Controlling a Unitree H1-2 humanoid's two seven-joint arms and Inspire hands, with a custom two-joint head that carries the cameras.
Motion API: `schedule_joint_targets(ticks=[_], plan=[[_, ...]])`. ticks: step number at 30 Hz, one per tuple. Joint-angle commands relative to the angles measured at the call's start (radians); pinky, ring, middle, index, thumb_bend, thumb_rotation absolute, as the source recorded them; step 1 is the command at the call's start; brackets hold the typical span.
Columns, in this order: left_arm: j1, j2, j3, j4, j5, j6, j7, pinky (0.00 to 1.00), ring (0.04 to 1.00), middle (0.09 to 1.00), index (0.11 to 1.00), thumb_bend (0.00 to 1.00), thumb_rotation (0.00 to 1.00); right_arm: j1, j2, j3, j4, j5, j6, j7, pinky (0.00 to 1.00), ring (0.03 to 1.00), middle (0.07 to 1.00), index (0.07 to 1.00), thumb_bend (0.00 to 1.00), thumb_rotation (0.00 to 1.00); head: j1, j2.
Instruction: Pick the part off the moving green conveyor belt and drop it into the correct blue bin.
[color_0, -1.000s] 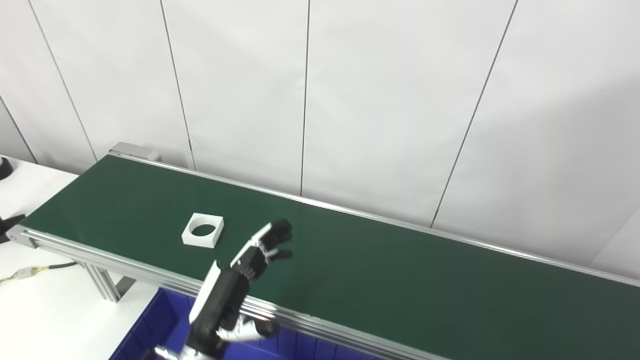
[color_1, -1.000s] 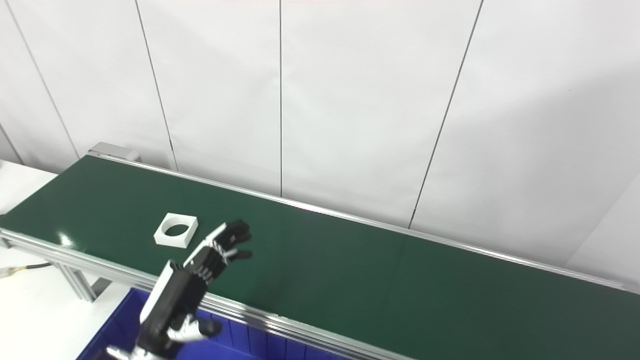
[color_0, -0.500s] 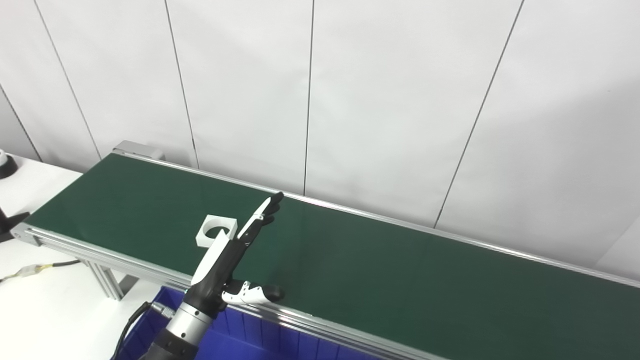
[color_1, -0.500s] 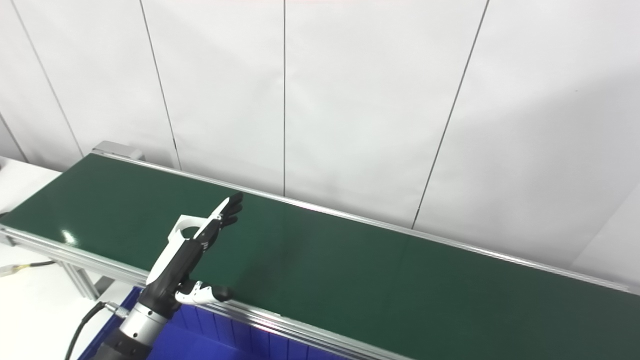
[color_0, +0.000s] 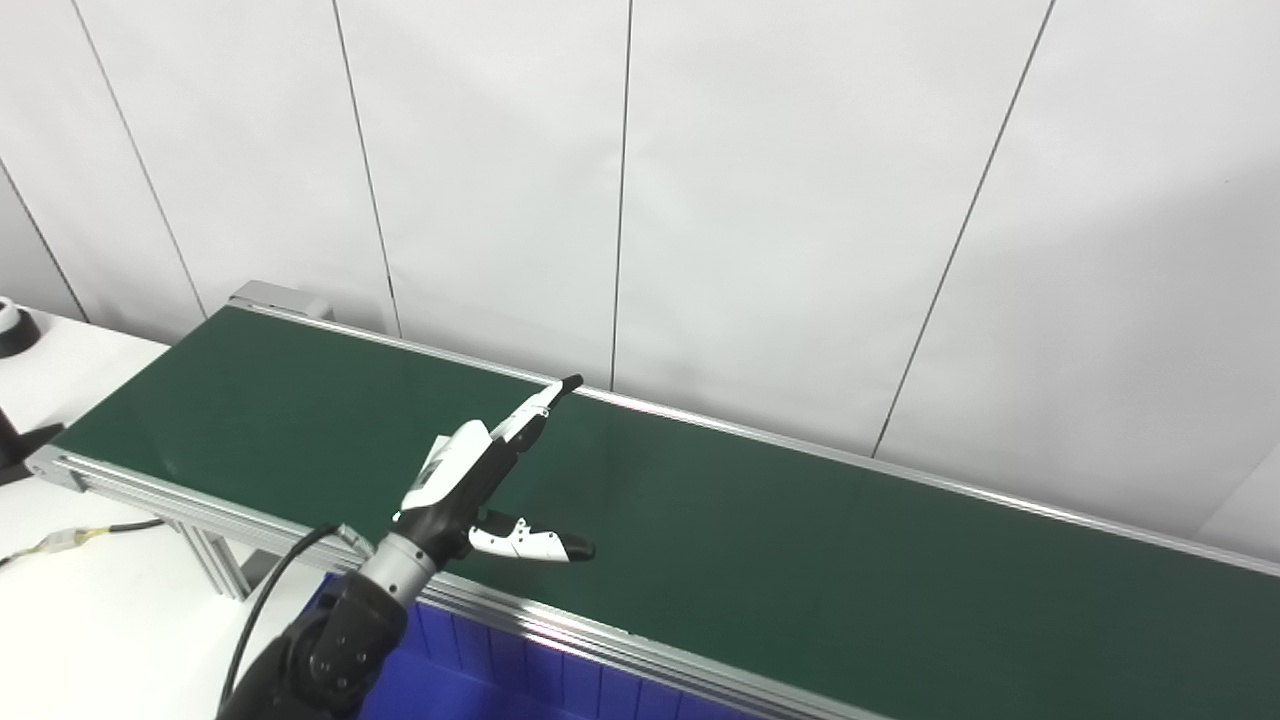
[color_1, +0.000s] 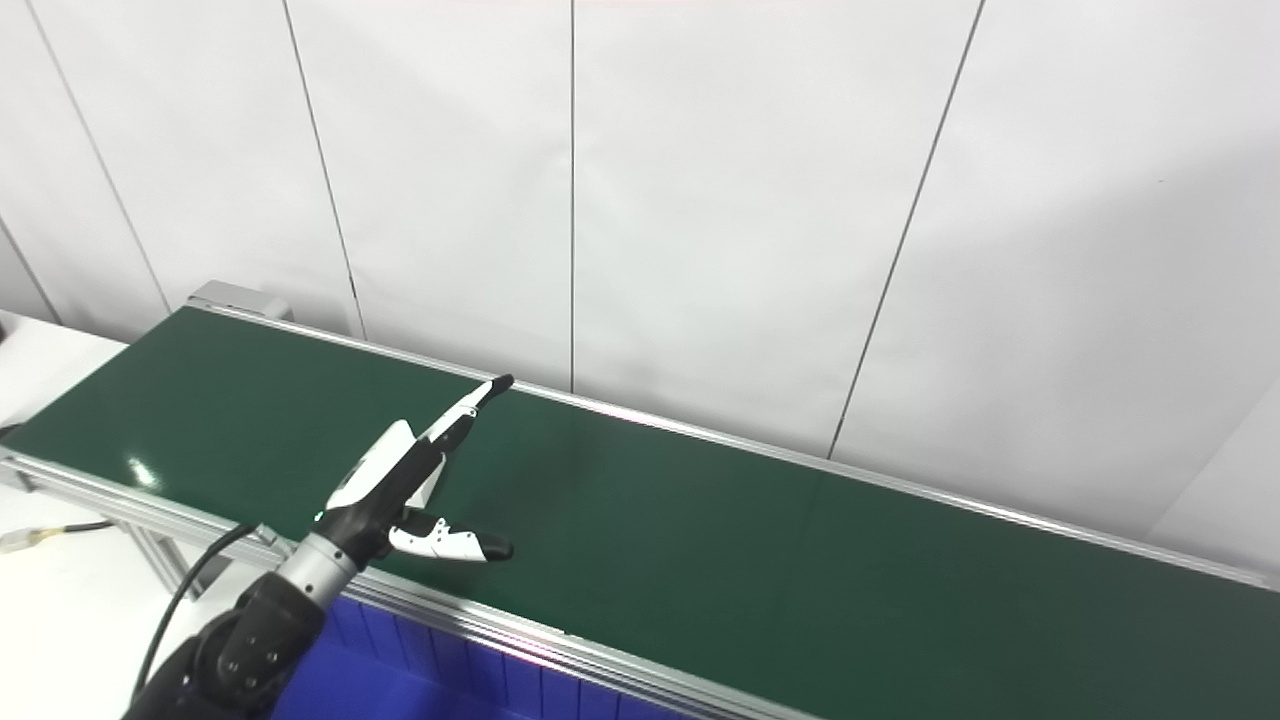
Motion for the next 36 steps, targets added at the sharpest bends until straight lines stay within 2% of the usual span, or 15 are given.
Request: schedule_joint_targets(ticks=[1,4,9,14,19,27,33,36], plan=[[-0.066,0.030,-0.001,0.002,0.012,-0.009,0.026,0.95,1.000,1.000,1.000,0.84,0.60,-0.009,0.004,0.005,-0.017,-0.010,-0.051,-0.006,1.00,1.000,1.000,1.000,0.59,0.97,0.000,0.001],[-0.104,0.043,-0.009,0.057,0.043,0.012,0.037,0.94,1.000,1.000,1.000,0.86,0.56,-0.010,0.006,0.001,-0.018,0.001,-0.051,0.005,1.00,1.000,1.000,1.000,0.60,0.96,0.001,0.003],[-0.156,0.064,-0.031,0.140,0.088,0.043,0.055,0.99,1.000,1.000,1.000,0.89,0.51,-0.011,0.005,0.002,-0.019,0.003,-0.051,0.010,1.00,1.000,1.000,1.000,0.59,0.96,0.001,0.003],[-0.205,0.075,-0.049,0.218,0.109,0.071,0.069,1.00,1.000,1.000,1.000,0.90,0.39,-0.009,0.004,0.004,-0.021,-0.002,-0.051,0.004,1.00,1.000,1.000,1.000,0.58,0.96,-0.001,0.008],[-0.260,0.094,-0.086,0.290,0.153,0.091,0.082,1.00,1.000,1.000,1.000,0.90,0.34,-0.006,0.007,0.007,-0.024,-0.009,-0.051,-0.011,1.00,1.000,1.000,1.000,0.57,0.96,-0.002,0.013],[-0.302,0.119,-0.180,0.332,0.248,0.161,0.081,1.00,1.000,1.000,1.000,0.94,0.22,0.002,0.009,0.006,-0.034,-0.002,-0.051,-0.007,1.00,1.000,1.000,1.000,0.53,0.96,-0.011,0.020],[-0.317,0.130,-0.228,0.358,0.287,0.183,0.085,1.00,1.000,1.000,0.996,0.96,0.18,0.007,0.009,0.005,-0.038,-0.008,-0.051,-0.016,1.00,1.000,1.000,1.000,0.54,0.96,-0.011,0.025],[-0.320,0.133,-0.246,0.367,0.302,0.191,0.083,1.00,1.000,1.000,0.995,0.96,0.20,0.009,0.008,0.007,-0.040,-0.010,-0.051,-0.023,1.00,1.000,1.000,1.000,0.55,0.95,-0.015,0.029]])
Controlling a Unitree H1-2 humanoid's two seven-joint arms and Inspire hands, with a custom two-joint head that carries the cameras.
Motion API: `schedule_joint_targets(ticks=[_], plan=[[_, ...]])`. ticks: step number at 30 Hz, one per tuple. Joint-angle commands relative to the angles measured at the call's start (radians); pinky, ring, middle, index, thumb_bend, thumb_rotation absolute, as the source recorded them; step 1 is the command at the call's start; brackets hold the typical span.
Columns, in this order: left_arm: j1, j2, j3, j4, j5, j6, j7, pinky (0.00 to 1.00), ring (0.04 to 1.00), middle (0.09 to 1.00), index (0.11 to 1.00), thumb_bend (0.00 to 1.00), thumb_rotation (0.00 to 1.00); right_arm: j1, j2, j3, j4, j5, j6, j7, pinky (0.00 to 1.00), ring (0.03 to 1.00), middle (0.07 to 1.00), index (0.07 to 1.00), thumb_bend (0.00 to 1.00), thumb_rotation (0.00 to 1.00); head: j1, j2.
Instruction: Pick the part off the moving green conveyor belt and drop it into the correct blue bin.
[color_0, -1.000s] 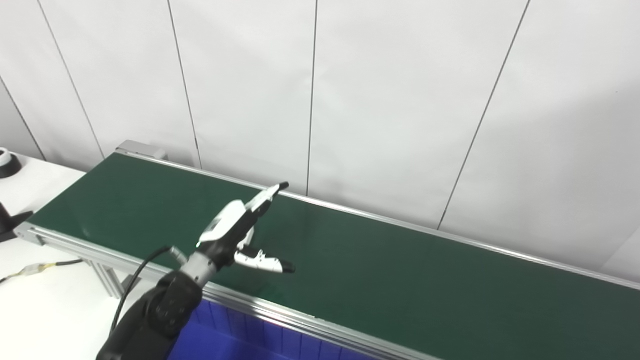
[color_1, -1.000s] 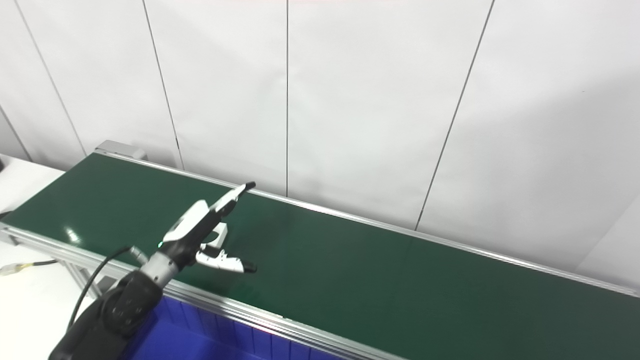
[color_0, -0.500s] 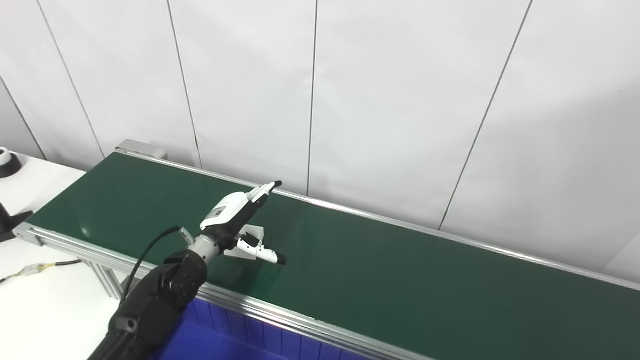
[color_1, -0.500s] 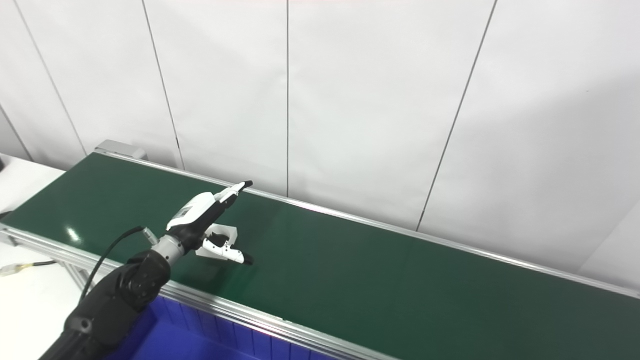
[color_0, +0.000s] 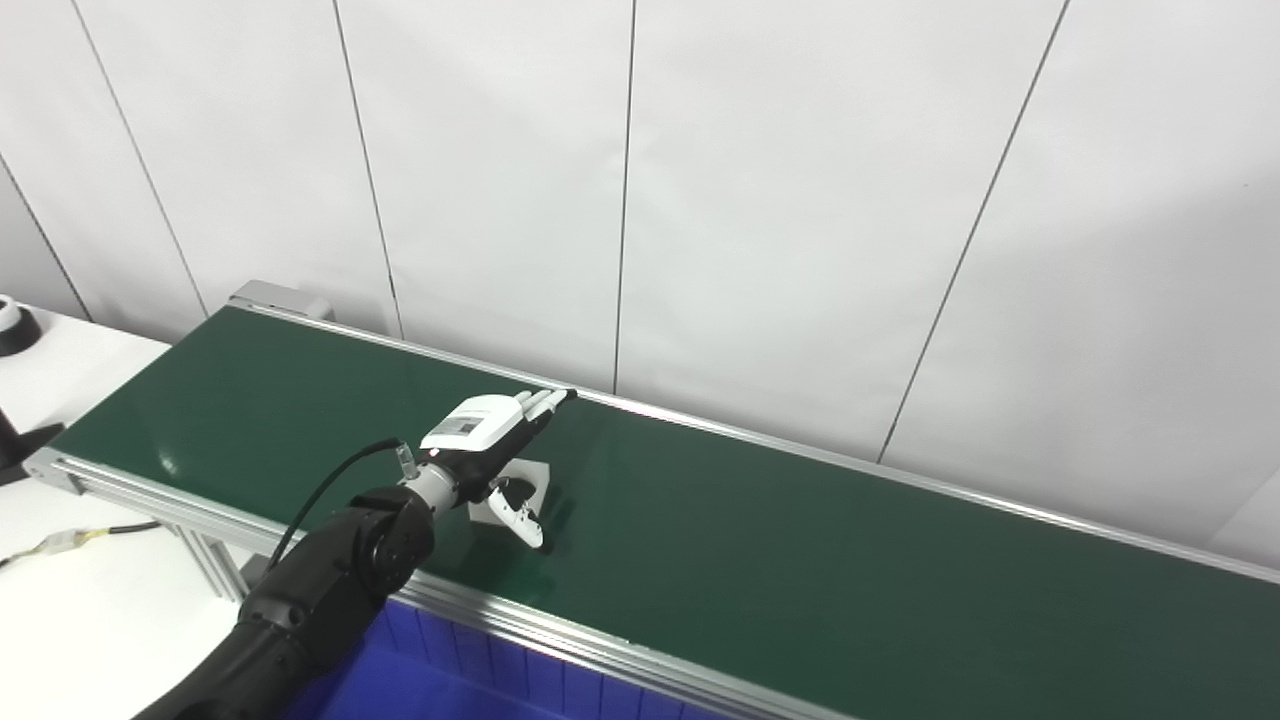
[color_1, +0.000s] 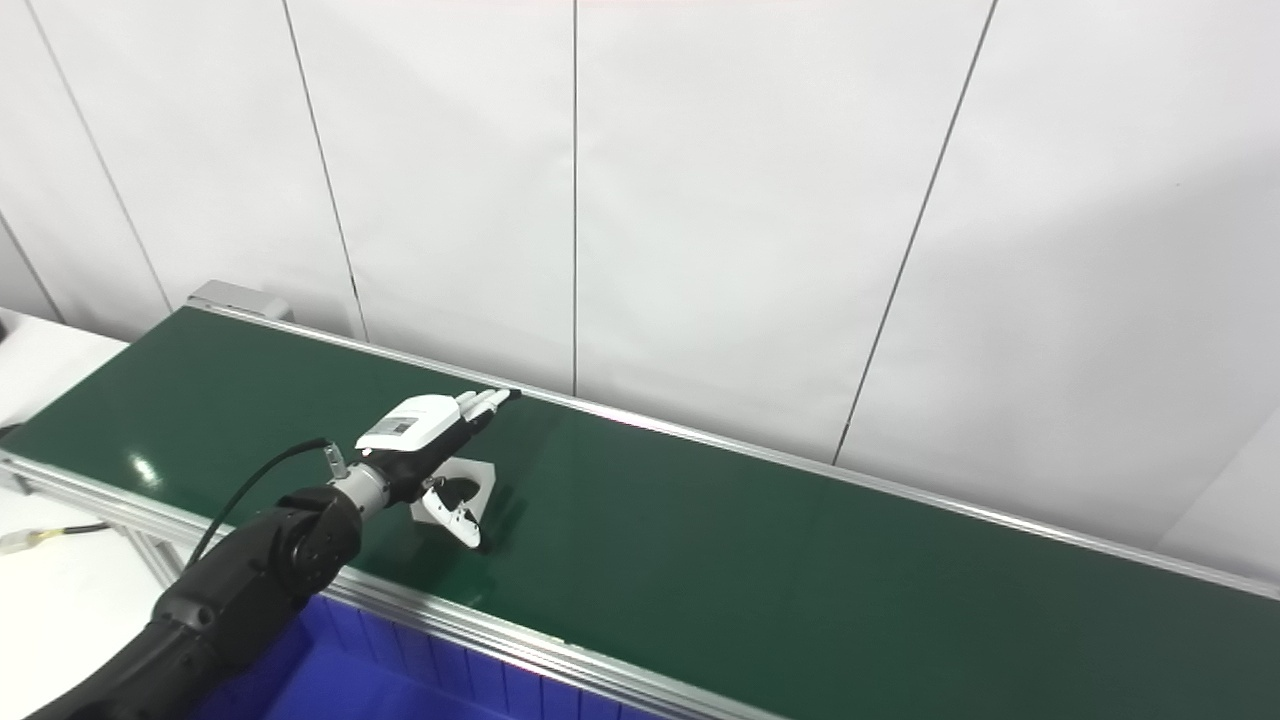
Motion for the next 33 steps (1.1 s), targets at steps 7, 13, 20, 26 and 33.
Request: schedule_joint_targets(ticks=[7,13,20,26,33], plan=[[-0.067,0.036,-0.041,0.017,0.039,0.037,0.013,1.00,1.000,1.000,1.000,0.94,0.17,0.004,0.004,0.003,-0.039,0.004,-0.051,0.004,1.00,1.000,1.000,1.000,0.54,0.96,0.000,0.004],[-0.066,0.035,-0.057,0.045,0.042,0.035,0.026,1.00,1.000,1.000,1.000,0.93,0.16,0.005,0.002,0.007,-0.042,-0.004,-0.051,-0.007,1.00,1.000,1.000,1.000,0.55,0.95,-0.010,0.008],[-0.072,0.032,-0.067,0.068,0.037,0.025,0.044,1.00,1.000,1.000,1.000,0.84,0.13,0.009,0.004,0.018,-0.050,-0.011,-0.051,-0.023,1.00,1.000,1.000,1.000,0.56,0.96,-0.054,0.020],[-0.079,0.022,-0.055,0.087,-0.004,0.005,0.055,1.00,0.998,1.000,0.997,0.80,0.12,0.005,-0.018,0.058,-0.054,-0.044,-0.051,-0.082,1.00,1.000,1.000,1.000,0.57,0.98,-0.106,0.038],[-0.092,0.004,-0.029,0.123,-0.102,-0.046,0.037,0.93,0.946,0.959,0.940,0.76,0.04,0.002,-0.032,0.096,-0.062,-0.051,-0.051,-0.140,1.00,1.000,1.000,1.000,0.59,0.94,-0.110,0.050]])
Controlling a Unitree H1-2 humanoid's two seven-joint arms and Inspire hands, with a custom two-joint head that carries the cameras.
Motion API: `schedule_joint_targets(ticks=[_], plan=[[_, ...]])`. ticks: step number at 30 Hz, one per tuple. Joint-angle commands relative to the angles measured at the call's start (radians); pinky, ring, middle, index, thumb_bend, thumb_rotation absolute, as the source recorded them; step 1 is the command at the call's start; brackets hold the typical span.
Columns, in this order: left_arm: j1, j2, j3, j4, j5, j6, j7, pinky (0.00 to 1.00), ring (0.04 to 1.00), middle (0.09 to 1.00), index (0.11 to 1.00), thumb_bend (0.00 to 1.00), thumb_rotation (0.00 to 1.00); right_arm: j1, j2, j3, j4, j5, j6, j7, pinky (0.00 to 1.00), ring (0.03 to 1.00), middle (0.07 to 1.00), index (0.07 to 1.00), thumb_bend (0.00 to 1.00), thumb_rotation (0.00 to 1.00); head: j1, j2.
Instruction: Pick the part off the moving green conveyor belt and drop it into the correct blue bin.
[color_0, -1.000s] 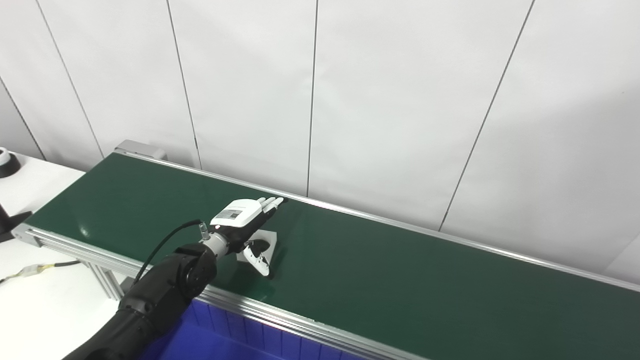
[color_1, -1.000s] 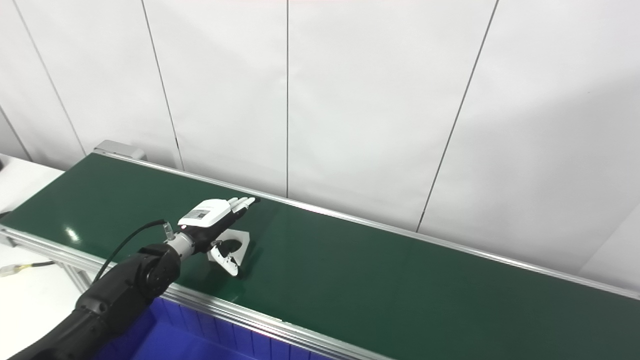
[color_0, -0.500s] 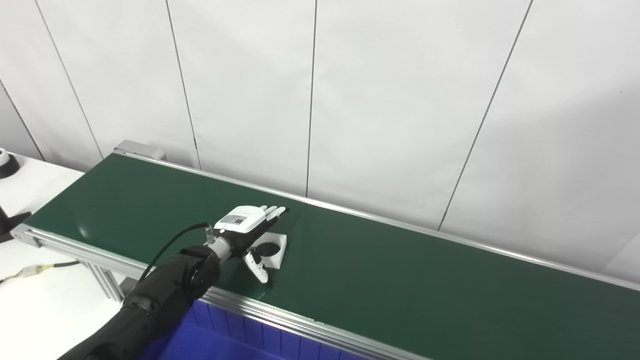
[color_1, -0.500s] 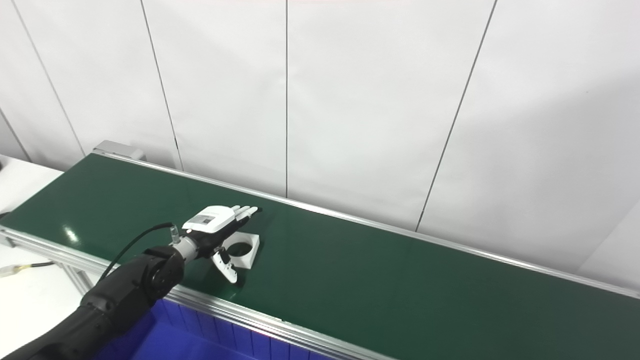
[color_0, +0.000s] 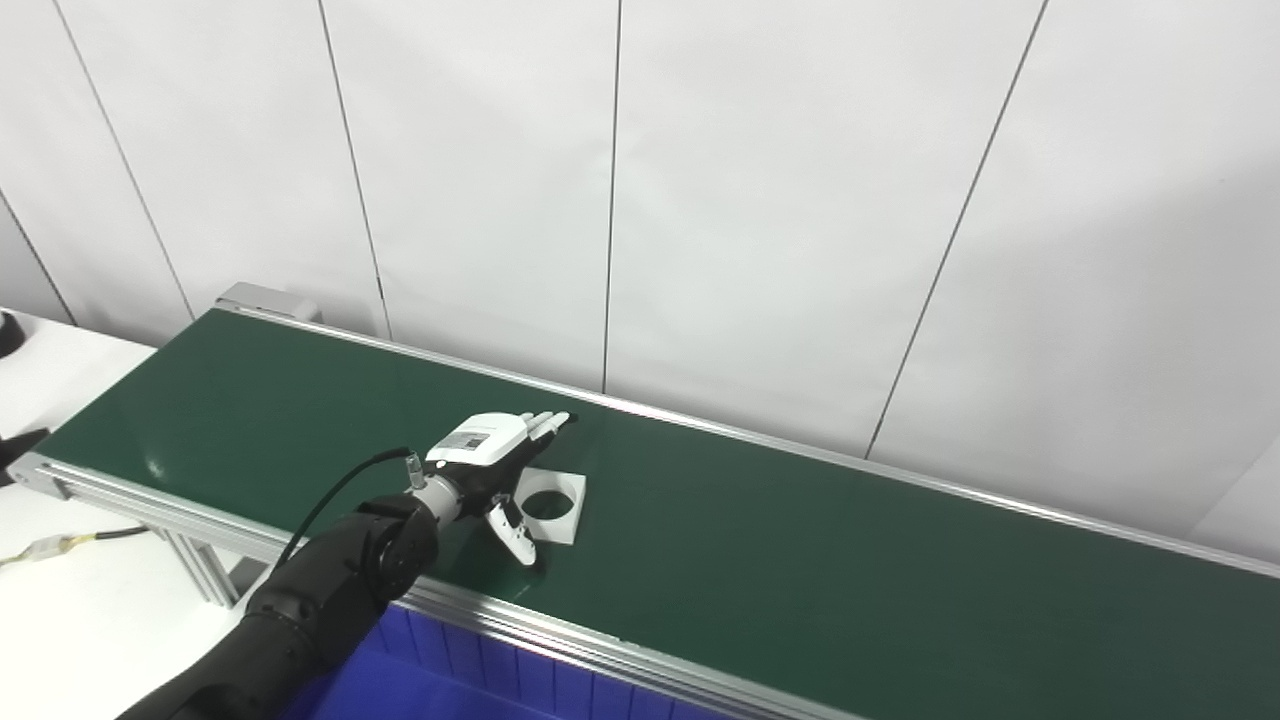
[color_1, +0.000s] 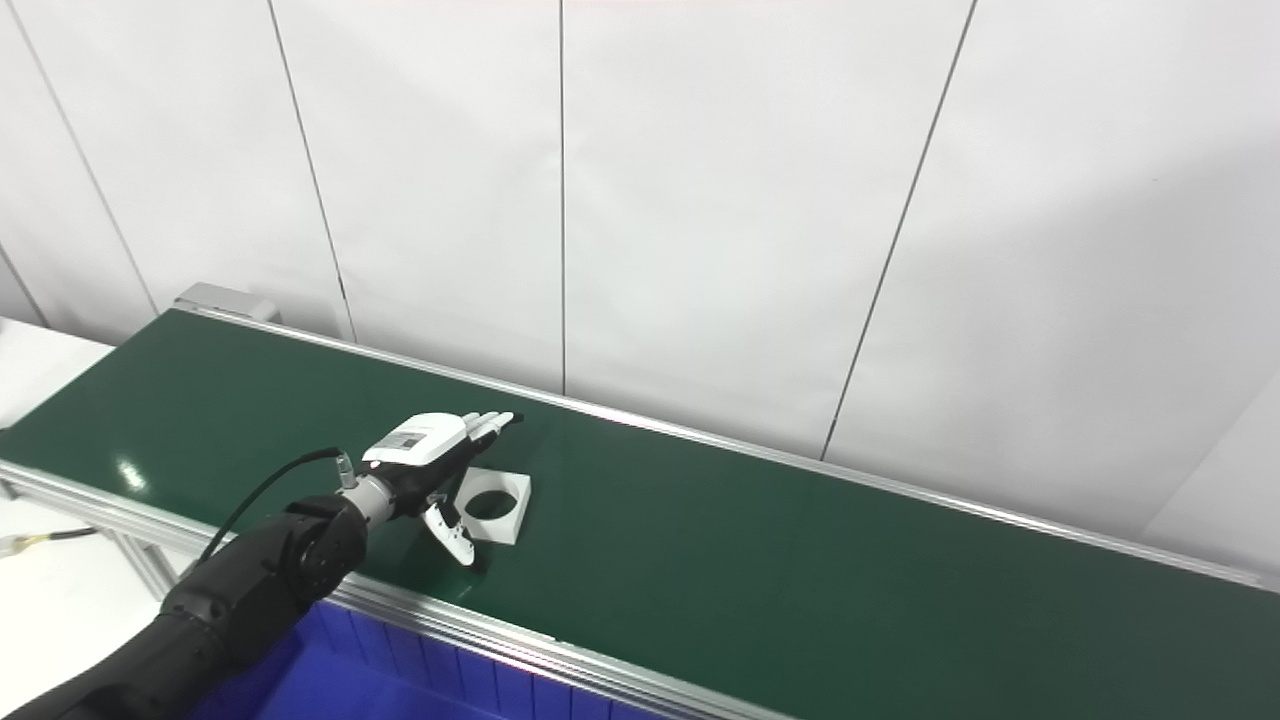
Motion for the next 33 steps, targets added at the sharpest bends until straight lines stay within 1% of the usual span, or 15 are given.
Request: schedule_joint_targets(ticks=[1,2,3,5,10,11,13,17,23,25,26,27,28,30,33], plan=[[-0.048,0.011,0.023,-0.001,-0.035,-0.028,0.012,0.87,0.911,0.931,0.914,0.74,0.02,-0.007,-0.006,0.014,-0.035,-0.012,-0.051,-0.030,1.00,1.000,1.000,1.000,0.60,0.94,0.000,0.000],[-0.050,0.006,0.026,0.002,-0.046,-0.027,0.005,0.86,0.903,0.924,0.908,0.74,0.01,-0.008,-0.009,0.020,-0.036,-0.016,-0.051,-0.040,1.00,1.000,1.000,1.000,0.60,0.93,0.003,0.006],[-0.050,0.001,0.028,0.000,-0.054,-0.030,0.004,0.76,0.825,0.861,0.857,0.70,0.00,-0.008,-0.012,0.024,-0.038,-0.016,-0.051,-0.047,1.00,1.000,1.000,1.000,0.62,0.93,0.005,0.008],[-0.050,-0.010,0.026,-0.003,-0.063,-0.034,0.005,0.65,0.718,0.757,0.757,0.64,0.00,-0.009,-0.021,0.034,-0.041,-0.015,-0.051,-0.060,1.00,1.000,0.999,1.000,0.63,0.92,0.010,0.012],[-0.070,-0.042,0.004,0.047,-0.066,-0.050,-0.003,0.55,0.609,0.655,0.657,0.57,0.00,-0.006,-0.028,0.043,-0.054,-0.007,-0.051,-0.070,1.00,1.000,0.998,1.000,0.65,0.90,0.021,0.028],[-0.075,-0.047,0.000,0.058,-0.065,-0.050,-0.005,0.55,0.609,0.651,0.579,0.54,0.02,-0.005,-0.031,0.046,-0.057,-0.008,-0.051,-0.071,1.00,1.000,0.999,1.000,0.67,0.90,0.021,0.028],[-0.095,-0.064,-0.016,0.118,-0.062,-0.068,-0.002,0.56,0.602,0.641,0.510,0.51,0.03,0.000,-0.032,0.044,-0.065,0.003,-0.051,-0.061,1.00,1.000,1.000,1.000,0.69,0.89,0.022,0.036],[-0.125,-0.093,-0.035,0.198,-0.074,-0.069,-0.022,0.54,0.581,0.622,0.497,0.50,0.04,0.002,-0.034,0.047,-0.075,-0.002,-0.051,-0.078,1.00,1.000,0.993,1.000,0.70,0.89,0.024,0.044],[-0.139,-0.137,-0.040,0.274,-0.098,-0.100,-0.006,0.53,0.576,0.620,0.496,0.51,0.04,0.009,-0.036,0.044,-0.087,0.010,-0.051,-0.067,1.00,1.000,0.992,1.000,0.72,0.88,0.023,0.054],[-0.136,-0.141,-0.046,0.266,-0.099,-0.094,-0.021,0.52,0.572,0.617,0.496,0.50,0.04,0.009,-0.035,0.045,-0.088,0.009,-0.051,-0.069,1.00,1.000,0.994,1.000,0.72,0.87,0.024,0.054],[-0.136,-0.142,-0.049,0.263,-0.100,-0.092,-0.026,0.50,0.552,0.558,0.506,0.51,0.03,0.009,-0.035,0.046,-0.087,0.005,-0.051,-0.073,1.00,1.000,0.995,1.000,0.72,0.87,0.024,0.054],[-0.136,-0.141,-0.053,0.264,-0.097,-0.096,-0.023,0.49,0.547,0.540,0.509,0.51,0.02,0.008,-0.034,0.047,-0.086,0.004,-0.051,-0.076,1.00,1.000,0.994,1.000,0.73,0.88,0.023,0.054],[-0.136,-0.138,-0.058,0.262,-0.094,-0.105,-0.015,0.46,0.524,0.490,0.521,0.51,0.01,0.008,-0.031,0.045,-0.086,0.011,-0.051,-0.066,1.00,1.000,0.994,1.000,0.72,0.88,0.022,0.054],[-0.134,-0.130,-0.064,0.250,-0.090,-0.123,0.004,0.47,0.533,0.475,0.517,0.51,0.00,0.008,-0.029,0.044,-0.086,0.016,-0.051,-0.060,1.00,1.000,0.999,1.000,0.72,0.87,0.019,0.055],[-0.118,-0.104,-0.052,0.184,-0.099,-0.178,0.046,0.47,0.532,0.473,0.513,0.51,0.00,0.005,-0.031,0.053,-0.084,-0.001,-0.051,-0.077,1.00,1.000,0.998,1.000,0.71,0.88,0.006,0.059]])
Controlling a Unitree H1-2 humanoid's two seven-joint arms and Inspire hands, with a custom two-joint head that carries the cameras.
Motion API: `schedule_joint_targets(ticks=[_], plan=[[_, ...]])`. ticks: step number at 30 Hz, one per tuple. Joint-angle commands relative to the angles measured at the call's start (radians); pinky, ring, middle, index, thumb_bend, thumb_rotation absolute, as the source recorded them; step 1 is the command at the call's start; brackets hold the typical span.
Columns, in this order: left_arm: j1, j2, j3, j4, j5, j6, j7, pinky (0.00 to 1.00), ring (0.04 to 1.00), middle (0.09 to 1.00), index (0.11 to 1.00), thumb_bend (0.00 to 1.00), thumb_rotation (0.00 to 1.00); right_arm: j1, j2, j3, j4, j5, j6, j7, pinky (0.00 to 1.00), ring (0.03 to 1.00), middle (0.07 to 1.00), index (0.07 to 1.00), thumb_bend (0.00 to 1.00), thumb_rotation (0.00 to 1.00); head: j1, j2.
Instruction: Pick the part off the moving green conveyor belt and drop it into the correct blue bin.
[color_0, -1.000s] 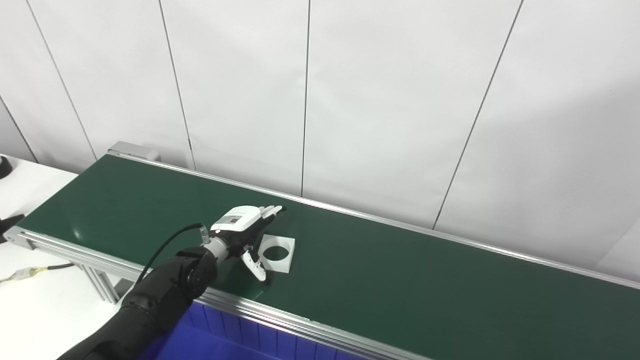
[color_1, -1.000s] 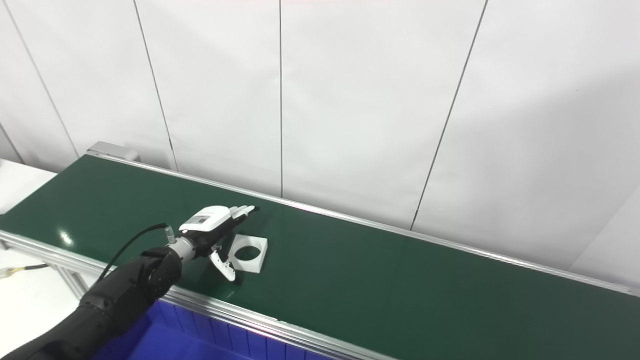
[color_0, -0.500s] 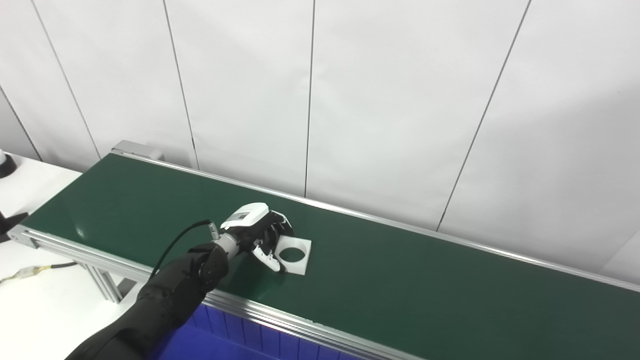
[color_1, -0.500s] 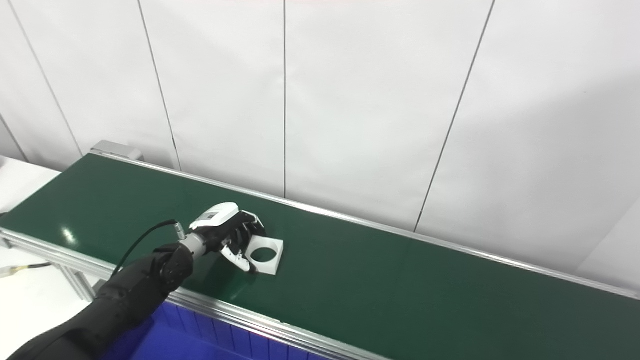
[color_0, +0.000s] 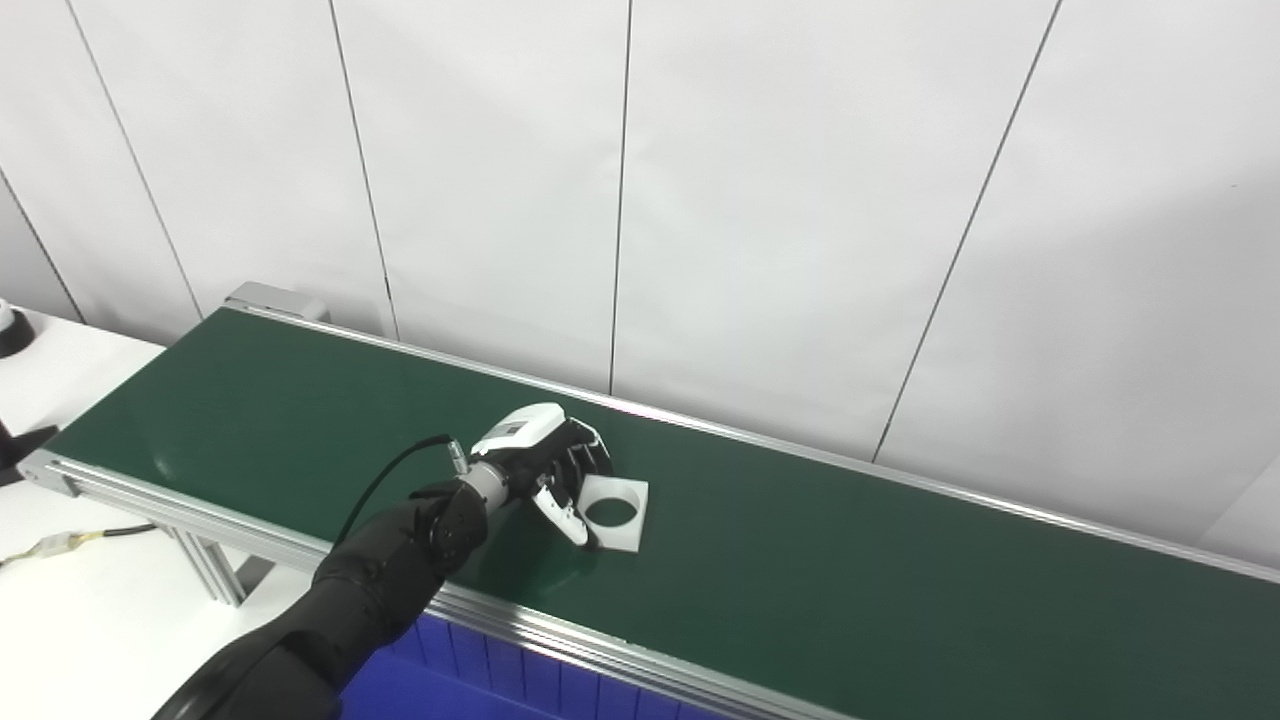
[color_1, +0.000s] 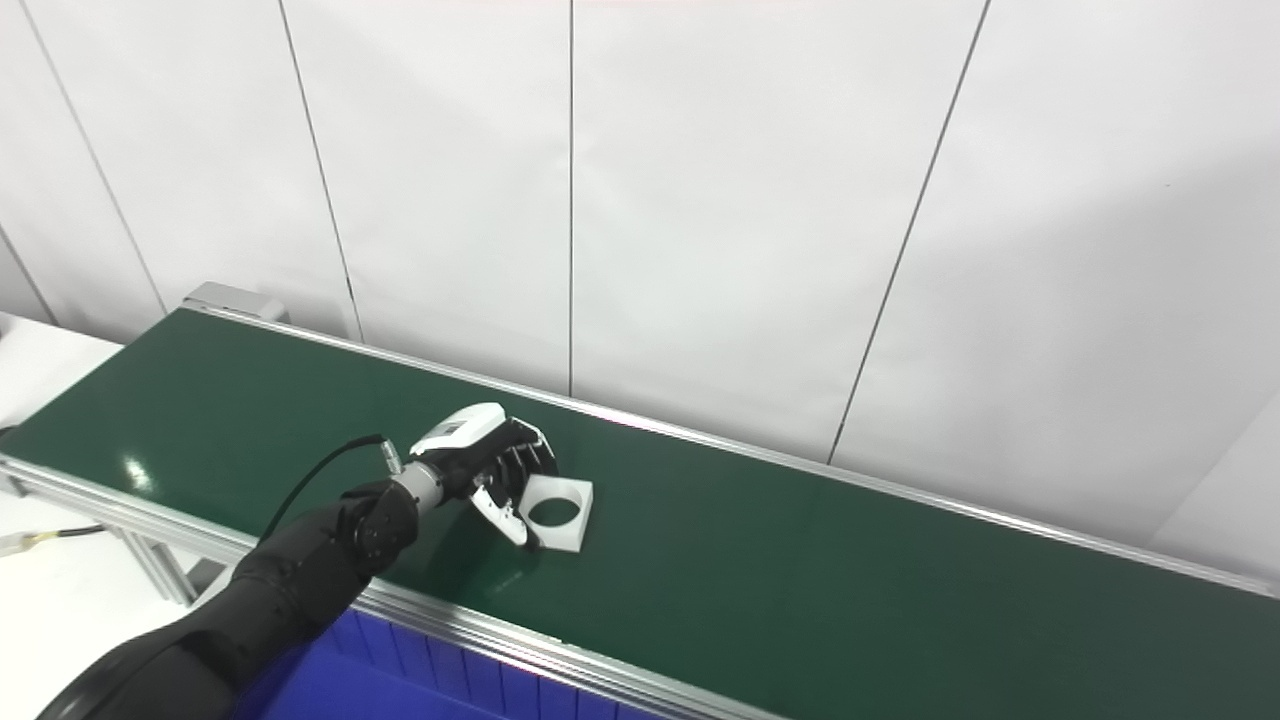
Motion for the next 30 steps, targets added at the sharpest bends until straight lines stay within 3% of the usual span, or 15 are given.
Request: schedule_joint_targets(ticks=[1,6,7,14,16,20,22,25,28,30], plan=[[0.012,0.013,0.000,-0.079,-0.007,-0.058,0.014,0.48,0.537,0.477,0.510,0.51,0.00,-0.005,0.003,0.010,-0.023,-0.020,-0.051,-0.018,1.00,1.000,0.996,1.000,0.71,0.89,-0.010,0.002],[0.059,0.051,0.061,-0.283,-0.051,-0.036,-0.024,0.51,0.561,0.496,0.497,0.52,0.00,-0.013,0.005,0.022,-0.018,-0.027,-0.051,-0.033,1.00,1.000,0.991,1.000,0.73,0.89,-0.042,0.006],[0.068,0.063,0.074,-0.323,-0.065,-0.058,-0.031,0.51,0.567,0.500,0.493,0.52,0.00,-0.016,0.006,0.025,-0.016,-0.029,-0.051,-0.041,1.00,1.000,0.989,1.000,0.73,0.88,-0.060,0.009],[0.114,0.103,0.132,-0.503,-0.109,-0.058,-0.092,0.52,0.575,0.502,0.490,0.52,0.00,-0.034,-0.004,0.074,-0.003,-0.072,-0.051,-0.122,1.00,0.990,0.966,1.000,0.75,0.86,-0.152,0.036],[0.136,0.111,0.152,-0.545,-0.152,-0.078,-0.114,0.52,0.572,0.501,0.491,0.52,0.00,-0.039,-0.004,0.093,-0.006,-0.075,-0.051,-0.139,1.00,0.981,0.963,1.000,0.75,0.84,-0.222,0.063],[0.170,0.120,0.175,-0.605,-0.199,-0.105,-0.141,0.51,0.567,0.504,0.487,0.52,0.00,-0.044,-0.010,0.127,-0.019,-0.093,-0.051,-0.171,1.00,0.972,0.963,1.000,0.74,0.78,-0.289,0.091],[0.187,0.120,0.186,-0.638,-0.213,-0.107,-0.152,0.41,0.495,0.504,0.486,0.52,0.00,-0.043,-0.008,0.138,-0.027,-0.107,-0.051,-0.191,1.00,0.951,0.954,1.000,0.74,0.74,-0.318,0.108],[0.211,0.121,0.200,-0.678,-0.220,-0.116,-0.167,0.37,0.464,0.504,0.487,0.52,0.00,-0.041,-0.001,0.149,-0.039,-0.128,-0.051,-0.210,0.99,0.943,0.948,1.000,0.74,0.72,-0.354,0.133],[0.229,0.129,0.212,-0.701,-0.249,-0.149,-0.182,0.30,0.390,0.494,0.495,0.52,0.00,-0.039,0.010,0.155,-0.054,-0.143,-0.051,-0.217,0.99,0.946,0.953,1.000,0.73,0.70,-0.392,0.186],[0.242,0.136,0.212,-0.720,-0.263,-0.164,-0.189,0.34,0.421,0.485,0.502,0.52,0.00,-0.037,0.023,0.149,-0.060,-0.177,-0.051,-0.228,1.00,0.955,0.958,1.000,0.73,0.73,-0.406,0.209]])
